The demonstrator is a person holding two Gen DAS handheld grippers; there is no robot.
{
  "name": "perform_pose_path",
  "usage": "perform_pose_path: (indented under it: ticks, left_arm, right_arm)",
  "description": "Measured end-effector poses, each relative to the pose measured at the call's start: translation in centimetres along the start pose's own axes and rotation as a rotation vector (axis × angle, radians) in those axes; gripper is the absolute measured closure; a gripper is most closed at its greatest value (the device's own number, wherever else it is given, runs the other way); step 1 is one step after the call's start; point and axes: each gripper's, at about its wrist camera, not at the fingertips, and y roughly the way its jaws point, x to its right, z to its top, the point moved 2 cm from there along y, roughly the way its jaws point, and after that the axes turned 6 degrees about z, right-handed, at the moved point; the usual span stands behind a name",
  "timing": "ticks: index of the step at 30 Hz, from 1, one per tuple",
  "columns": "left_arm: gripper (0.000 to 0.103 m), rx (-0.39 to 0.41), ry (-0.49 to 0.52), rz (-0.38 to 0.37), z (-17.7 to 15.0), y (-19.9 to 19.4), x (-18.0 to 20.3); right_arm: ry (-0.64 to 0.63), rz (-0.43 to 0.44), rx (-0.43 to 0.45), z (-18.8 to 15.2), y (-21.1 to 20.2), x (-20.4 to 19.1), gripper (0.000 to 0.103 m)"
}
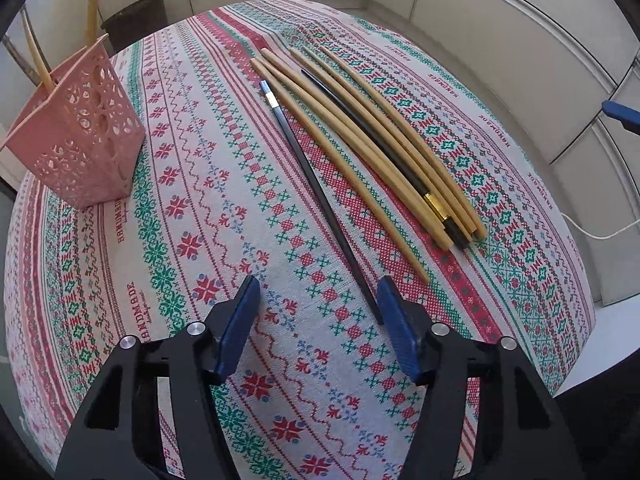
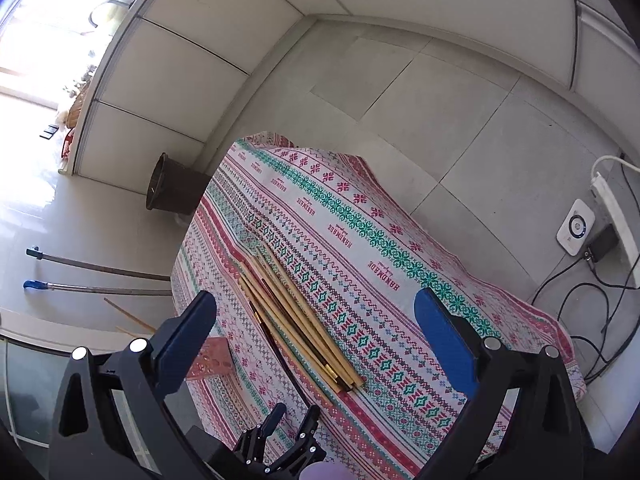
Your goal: Organize utensils
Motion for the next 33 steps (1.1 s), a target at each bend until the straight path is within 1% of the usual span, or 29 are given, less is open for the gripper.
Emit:
perform_pose_path:
  ticks: [1, 3, 5, 7, 8, 9, 11, 13, 14, 16, 18, 21, 22, 24, 25, 28, 30, 31, 32, 33]
  left_arm:
    - [0.054, 0.011, 0.010, 0.005, -0.1, 0.0, -0.2]
    - [0.065, 0.036, 0.018, -0.011, -0.5, -0.4, 0.0]
    - [0.068, 0.057, 0.026, -0.019, -0.9, -0.8, 0.8]
    - [0.080, 0.070, 0.042, -0.030, -1.0, -0.9, 1.2]
    - [0.091, 0.072, 0.051, -0.029, -1.1, -1.0, 1.5]
    - [0.094, 0.070, 0.058, -0.029, -1.1, -1.0, 1.7]
    - [0.094, 0.062, 0.048, -0.046, -1.2, -1.0, 1.5]
    - [0.096, 0.036, 0.000, -0.093, -1.1, -1.0, 0.6]
    - [0.097, 0.031, -0.016, -0.101, -1.2, -1.1, 0.2]
    - [0.098, 0.050, -0.026, -0.089, -1.4, -1.9, -0.4]
    - [0.098, 0.093, -0.024, -0.091, -1.3, -3.5, -0.7]
    - [0.098, 0.194, -0.031, -0.097, -0.6, -7.0, -1.3]
    - [0.098, 0.242, -0.032, -0.094, -0.3, -8.5, -1.5]
    - [0.103, 0.326, -0.033, -0.090, 0.2, -10.9, -2.0]
    - [0.103, 0.372, -0.033, -0.091, 0.4, -12.4, -2.2]
    - [0.103, 0.456, -0.038, -0.101, 1.6, -14.7, -3.0]
    - [0.103, 0.466, -0.036, -0.098, 1.8, -15.2, -3.3]
    - [0.103, 0.448, -0.036, -0.107, 1.9, -14.9, -3.6]
    - [0.103, 0.401, -0.022, -0.132, 2.0, -14.2, -3.7]
    - [0.099, 0.317, 0.004, -0.157, 2.1, -12.9, -3.7]
  right_arm:
    - [-0.001, -0.002, -0.006, -0.1, 0.2, -0.1, 0.007]
    - [-0.006, -0.010, -0.017, -0.3, 0.9, -0.3, 0.007]
    - [-0.007, -0.014, -0.028, -0.5, 1.5, -0.4, 0.007]
    - [-0.015, -0.016, -0.042, -0.8, 1.9, -0.6, 0.007]
    - [-0.019, -0.018, -0.048, -0.9, 2.1, -0.7, 0.007]
    - [-0.022, -0.020, -0.050, -0.9, 2.2, -0.7, 0.007]
    - [-0.022, -0.028, -0.046, -0.9, 2.4, -0.6, 0.007]
    - [-0.017, -0.038, -0.044, -0.9, 2.6, -0.4, 0.007]
    - [-0.014, -0.042, -0.046, -0.9, 2.8, -0.3, 0.007]
    - [-0.007, -0.055, -0.048, -0.8, 3.3, -0.1, 0.007]
    - [-0.006, -0.073, -0.047, -0.8, 3.9, 0.1, 0.007]
    - [-0.025, -0.097, -0.035, -0.4, 5.3, -0.3, 0.007]
    - [-0.039, -0.105, -0.028, -0.2, 5.8, -0.6, 0.007]
    - [-0.072, -0.108, -0.025, 0.3, 6.9, -1.4, 0.007]
    - [-0.098, -0.109, -0.027, 0.5, 7.6, -1.9, 0.007]
    - [-0.186, -0.126, -0.023, 1.1, 9.8, -3.6, 0.007]
    - [-0.218, -0.131, -0.041, 1.3, 11.8, -4.4, 0.007]
    - [-0.223, -0.140, -0.058, 1.4, 12.7, -4.5, 0.007]
    - [-0.224, -0.151, -0.075, 1.4, 13.5, -4.5, 0.007]
    - [-0.222, -0.157, -0.088, 1.3, 14.0, -4.6, 0.007]
